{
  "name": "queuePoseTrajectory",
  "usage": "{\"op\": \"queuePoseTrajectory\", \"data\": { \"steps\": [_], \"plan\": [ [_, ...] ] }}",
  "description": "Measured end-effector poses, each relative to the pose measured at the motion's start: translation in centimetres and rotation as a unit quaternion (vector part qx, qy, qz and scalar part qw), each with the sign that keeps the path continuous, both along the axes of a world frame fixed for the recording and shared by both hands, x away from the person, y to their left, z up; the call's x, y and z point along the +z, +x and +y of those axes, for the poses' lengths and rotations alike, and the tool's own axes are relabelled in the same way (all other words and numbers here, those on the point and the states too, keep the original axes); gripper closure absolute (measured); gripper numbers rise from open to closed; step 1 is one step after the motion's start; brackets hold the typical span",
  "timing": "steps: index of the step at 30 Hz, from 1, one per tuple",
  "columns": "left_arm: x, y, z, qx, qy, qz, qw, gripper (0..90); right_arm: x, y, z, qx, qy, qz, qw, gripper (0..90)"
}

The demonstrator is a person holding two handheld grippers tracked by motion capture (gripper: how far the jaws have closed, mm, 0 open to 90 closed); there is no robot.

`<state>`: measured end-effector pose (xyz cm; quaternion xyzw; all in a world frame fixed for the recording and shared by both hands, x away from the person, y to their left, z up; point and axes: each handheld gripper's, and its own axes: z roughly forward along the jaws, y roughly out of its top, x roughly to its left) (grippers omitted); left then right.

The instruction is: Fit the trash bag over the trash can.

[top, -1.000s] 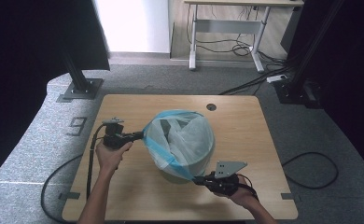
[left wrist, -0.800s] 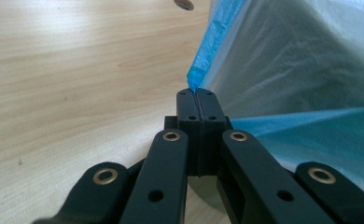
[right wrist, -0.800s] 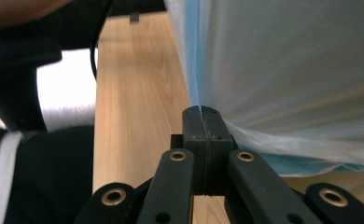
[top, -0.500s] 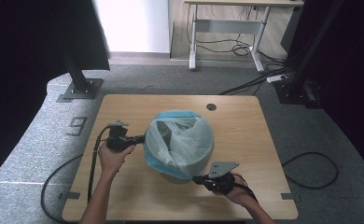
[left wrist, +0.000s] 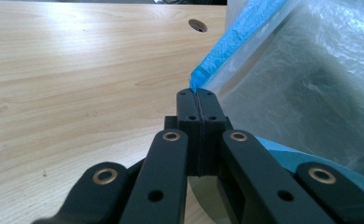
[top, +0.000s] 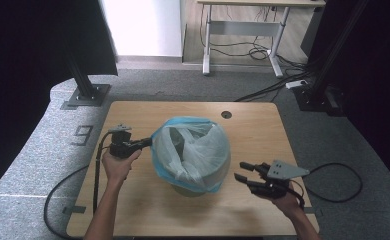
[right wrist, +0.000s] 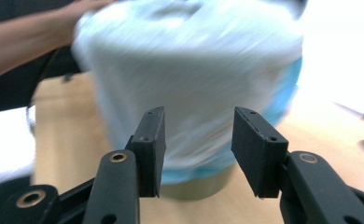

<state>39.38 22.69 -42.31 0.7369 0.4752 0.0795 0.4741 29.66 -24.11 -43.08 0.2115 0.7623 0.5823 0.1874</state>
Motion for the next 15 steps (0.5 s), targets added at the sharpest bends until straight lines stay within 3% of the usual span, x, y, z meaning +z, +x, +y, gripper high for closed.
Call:
{"op": "queuePoseTrajectory", "data": {
  "steps": [1, 6, 10, 13, 15],
  "plan": [
    [0.0, 0.0, 0.0, 0.001, 0.000, -0.001, 1.0000, 89.8, 1.1, 1.2, -0.4, -0.014, 0.003, -0.004, 0.9999, 52.6],
    [0.2, 0.6, -0.3, 0.003, -0.006, -0.003, 1.0000, 89.8, 3.3, 5.9, -0.1, -0.042, 0.032, 0.013, 0.9985, 51.1],
    [0.5, 0.9, -0.8, 0.000, -0.004, -0.007, 1.0000, 89.8, 4.6, 9.8, 2.4, -0.049, 0.016, 0.021, 0.9985, 50.4],
    [0.7, 1.1, -1.1, -0.003, -0.005, -0.011, 0.9999, 89.8, 4.9, 11.9, 4.1, -0.044, 0.004, 0.031, 0.9985, 50.2],
    [0.7, 1.2, -1.2, -0.004, -0.006, -0.010, 0.9999, 89.8, 4.9, 12.3, 4.5, -0.043, 0.002, 0.034, 0.9985, 50.1]
  ]
}}
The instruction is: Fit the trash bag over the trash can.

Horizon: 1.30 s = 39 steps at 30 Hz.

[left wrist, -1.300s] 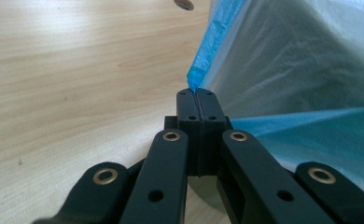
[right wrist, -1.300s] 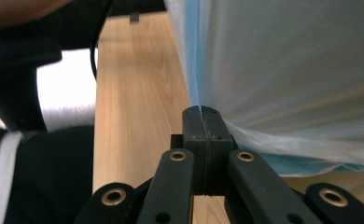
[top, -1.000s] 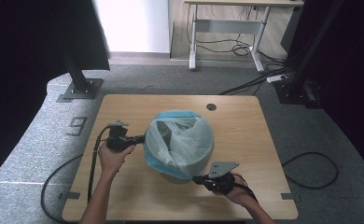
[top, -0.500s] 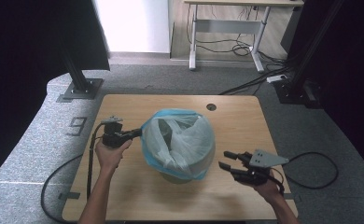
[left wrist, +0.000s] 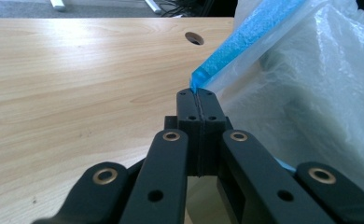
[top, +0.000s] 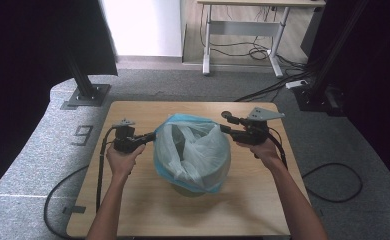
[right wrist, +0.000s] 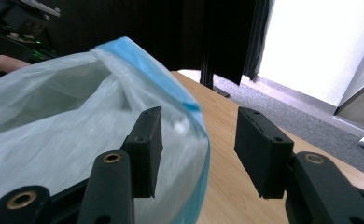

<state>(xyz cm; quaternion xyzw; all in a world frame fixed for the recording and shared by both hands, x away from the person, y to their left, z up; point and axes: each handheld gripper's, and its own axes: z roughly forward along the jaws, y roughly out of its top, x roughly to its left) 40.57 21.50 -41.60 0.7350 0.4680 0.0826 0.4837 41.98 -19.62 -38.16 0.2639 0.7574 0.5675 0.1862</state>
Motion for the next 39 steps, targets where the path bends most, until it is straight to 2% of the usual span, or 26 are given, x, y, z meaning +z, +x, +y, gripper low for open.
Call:
{"op": "queuePoseTrajectory", "data": {
  "steps": [2, 5, 7, 9, 10, 11, 14, 16, 20, 22, 24, 26, 28, 31, 33, 34, 35, 38, 39],
  "plan": [
    [0.1, 0.3, -0.3, -0.003, 0.003, 0.001, 1.0000, 89.8, -0.1, 1.5, 1.4, 0.008, -0.004, 0.010, 0.9999, 50.0],
    [0.2, 0.3, -0.3, -0.003, 0.003, 0.001, 1.0000, 89.8, -0.3, 2.1, 1.9, 0.010, -0.006, 0.016, 0.9998, 51.1],
    [0.3, 0.4, -0.2, -0.003, 0.002, 0.000, 1.0000, 89.8, -0.9, 2.8, 2.4, 0.017, -0.006, 0.036, 0.9992, 54.2],
    [0.3, 0.4, -0.2, -0.003, 0.001, 0.000, 1.0000, 89.8, -1.1, 2.9, 2.5, 0.020, -0.004, 0.042, 0.9989, 56.5],
    [0.4, 0.4, -0.2, -0.004, 0.002, 0.000, 1.0000, 89.8, -1.3, 3.0, 2.6, 0.027, -0.001, 0.047, 0.9985, 65.6],
    [0.4, 0.4, -0.2, -0.004, 0.002, 0.000, 1.0000, 89.8, -1.3, 3.0, 2.6, 0.027, -0.001, 0.047, 0.9985, 65.6],
    [0.5, 0.4, -0.2, -0.005, 0.003, 0.001, 1.0000, 89.8, -1.2, 3.0, 2.6, 0.024, -0.001, 0.041, 0.9989, 82.4],
    [0.6, 0.5, -0.2, -0.005, 0.001, 0.000, 1.0000, 89.8, -1.1, 3.1, 2.5, 0.025, 0.008, 0.043, 0.9987, 87.5],
    [0.4, 0.8, -0.2, -0.003, 0.001, 0.005, 1.0000, 89.8, -1.2, 3.6, 2.1, 0.009, 0.016, 0.046, 0.9988, 88.4],
    [0.2, 1.0, -0.2, -0.003, 0.000, 0.010, 0.9999, 89.8, -1.5, 4.0, 1.9, -0.002, 0.028, 0.058, 0.9979, 88.4],
    [0.1, 1.1, -0.2, -0.003, 0.002, 0.013, 0.9999, 89.8, -1.8, 4.1, 1.9, -0.011, 0.029, 0.065, 0.9974, 88.5],
    [-0.2, 1.4, -0.4, -0.005, 0.003, 0.021, 0.9998, 89.8, -2.4, 4.6, 2.1, -0.028, 0.014, 0.078, 0.9964, 88.5],
    [-0.6, 1.8, -0.6, -0.007, 0.006, 0.032, 0.9995, 89.8, -3.5, 5.1, 2.3, -0.030, 0.007, 0.096, 0.9949, 88.5],
    [-1.0, 2.1, -0.7, -0.009, 0.007, 0.041, 0.9991, 89.8, -4.2, 5.5, 2.6, -0.031, 0.005, 0.109, 0.9936, 88.5],
    [-1.4, 2.4, -1.0, -0.010, 0.021, 0.052, 0.9984, 89.8, -4.9, 5.7, 2.9, -0.033, -0.002, 0.120, 0.9922, 88.5],
    [-1.9, 2.4, -1.2, -0.013, 0.033, 0.058, 0.9977, 89.8, -5.8, 5.8, 3.2, -0.040, -0.026, 0.132, 0.9901, 88.5],
    [-1.9, 2.4, -1.2, -0.013, 0.033, 0.058, 0.9977, 89.8, -5.8, 5.8, 3.2, -0.040, -0.026, 0.132, 0.9901, 88.5],
    [-2.7, 2.0, -1.0, -0.019, 0.032, 0.064, 0.9973, 89.8, -7.5, 5.6, 2.7, -0.052, -0.031, 0.147, 0.9873, 88.6],
    [-3.0, 1.9, -1.0, -0.021, 0.035, 0.067, 0.9969, 89.8, -7.5, 5.6, 2.7, -0.052, -0.031, 0.147, 0.9873, 88.6]
  ]
}}
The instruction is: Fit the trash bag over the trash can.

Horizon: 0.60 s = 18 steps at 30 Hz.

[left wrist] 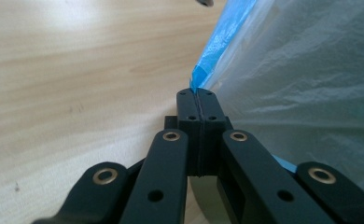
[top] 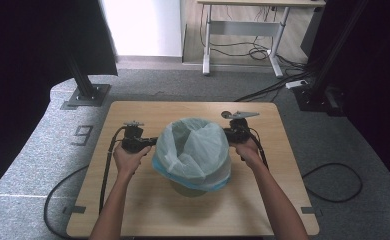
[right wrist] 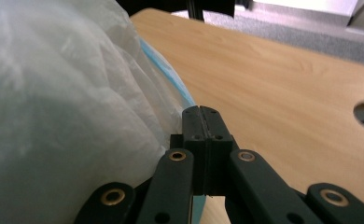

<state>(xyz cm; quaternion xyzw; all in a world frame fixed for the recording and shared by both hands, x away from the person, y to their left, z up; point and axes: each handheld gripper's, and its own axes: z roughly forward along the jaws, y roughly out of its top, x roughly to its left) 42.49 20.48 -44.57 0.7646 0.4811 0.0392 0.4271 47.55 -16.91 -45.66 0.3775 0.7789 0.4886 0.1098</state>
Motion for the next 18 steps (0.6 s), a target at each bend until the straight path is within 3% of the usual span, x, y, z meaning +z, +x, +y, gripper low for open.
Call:
{"op": "queuePoseTrajectory", "data": {
  "steps": [1, 5, 7, 9, 10, 11, 13, 14, 16, 18],
  "plan": [
    [-0.3, -0.2, 0.0, -0.001, 0.005, 0.002, 1.0000, 89.8, -1.0, -0.2, -0.2, -0.001, -0.004, 0.013, 0.9999, 88.5],
    [-1.8, -0.7, 0.5, -0.002, 0.007, 0.011, 0.9999, 89.8, -2.3, -0.7, -0.6, -0.003, 0.000, 0.019, 0.9998, 88.5],
    [-2.2, -0.9, 0.5, -0.002, 0.007, 0.015, 0.9999, 89.8, -2.6, -0.9, -0.8, -0.013, 0.005, 0.017, 0.9998, 87.7],
    [-2.4, -1.0, 0.5, -0.003, 0.006, 0.014, 0.9999, 89.8, -2.6, -1.0, -1.2, -0.030, 0.016, 0.014, 0.9993, 79.3],
    [-2.4, -1.0, 0.5, -0.003, 0.006, 0.014, 0.9999, 89.8, -2.6, -1.0, -1.2, -0.030, 0.016, 0.014, 0.9993, 79.3],
    [-2.4, -1.1, 0.5, -0.004, 0.007, 0.011, 0.9999, 89.8, -2.2, -1.1, -2.1, -0.059, 0.035, 0.004, 0.9976, 68.0],
    [-2.3, -1.2, 0.6, -0.005, 0.009, 0.007, 0.9999, 89.8, -1.3, -1.5, -3.3, -0.083, 0.063, -0.011, 0.9945, 63.9],
    [-2.3, -1.2, 0.6, -0.005, 0.009, 0.007, 0.9999, 89.7, -1.3, -1.5, -3.3, -0.083, 0.063, -0.011, 0.9945, 63.9],
    [-2.3, -1.3, 0.6, -0.004, 0.010, 0.004, 0.9999, 89.7, 0.2, -2.4, -4.7, -0.083, 0.084, -0.031, 0.9925, 61.8],
    [-2.4, -1.4, 0.8, -0.002, 0.010, 0.003, 0.9999, 89.7, 1.0, -3.5, -5.4, -0.070, 0.080, -0.050, 0.9931, 60.8]
  ]
}}
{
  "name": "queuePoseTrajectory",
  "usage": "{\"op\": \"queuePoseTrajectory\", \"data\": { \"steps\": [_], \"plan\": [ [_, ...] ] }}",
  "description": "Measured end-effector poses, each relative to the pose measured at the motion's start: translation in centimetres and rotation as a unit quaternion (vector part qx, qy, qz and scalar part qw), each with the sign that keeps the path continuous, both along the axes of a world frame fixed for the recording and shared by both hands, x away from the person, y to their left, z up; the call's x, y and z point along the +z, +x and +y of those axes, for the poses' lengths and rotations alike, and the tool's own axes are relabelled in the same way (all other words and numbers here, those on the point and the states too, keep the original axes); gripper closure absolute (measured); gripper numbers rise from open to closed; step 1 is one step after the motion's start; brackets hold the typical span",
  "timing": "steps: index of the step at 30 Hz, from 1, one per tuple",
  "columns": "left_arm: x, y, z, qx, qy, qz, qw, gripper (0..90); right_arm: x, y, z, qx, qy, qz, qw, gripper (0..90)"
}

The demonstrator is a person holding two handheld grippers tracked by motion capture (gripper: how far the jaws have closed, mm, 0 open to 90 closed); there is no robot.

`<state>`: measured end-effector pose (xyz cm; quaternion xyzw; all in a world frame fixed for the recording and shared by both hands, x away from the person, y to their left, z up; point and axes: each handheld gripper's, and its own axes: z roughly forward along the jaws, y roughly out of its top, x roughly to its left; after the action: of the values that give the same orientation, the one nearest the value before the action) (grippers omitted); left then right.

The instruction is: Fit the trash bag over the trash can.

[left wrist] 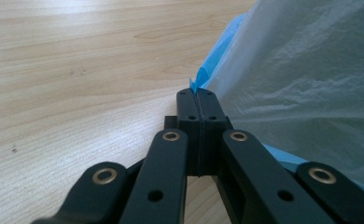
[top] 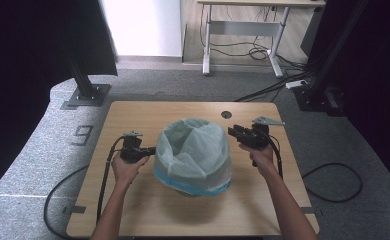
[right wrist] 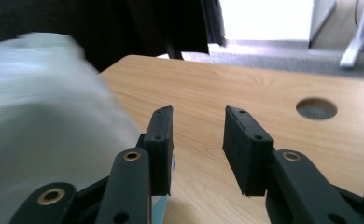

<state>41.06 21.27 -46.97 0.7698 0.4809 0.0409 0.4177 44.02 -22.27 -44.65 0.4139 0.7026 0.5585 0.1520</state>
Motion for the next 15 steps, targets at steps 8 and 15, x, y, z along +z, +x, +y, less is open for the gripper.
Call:
{"op": "queuePoseTrajectory", "data": {
  "steps": [8, 15],
  "plan": [
    [-0.8, -0.4, 0.0, -0.002, 0.003, 0.005, 1.0000, 89.6, 0.2, -3.6, -1.2, 0.045, -0.021, -0.020, 0.9986, 57.2],
    [-1.0, -0.3, 0.1, 0.000, 0.003, 0.009, 1.0000, 89.6, -0.2, -8.8, -2.2, 0.107, 0.008, -0.055, 0.9927, 48.7]
  ]
}}
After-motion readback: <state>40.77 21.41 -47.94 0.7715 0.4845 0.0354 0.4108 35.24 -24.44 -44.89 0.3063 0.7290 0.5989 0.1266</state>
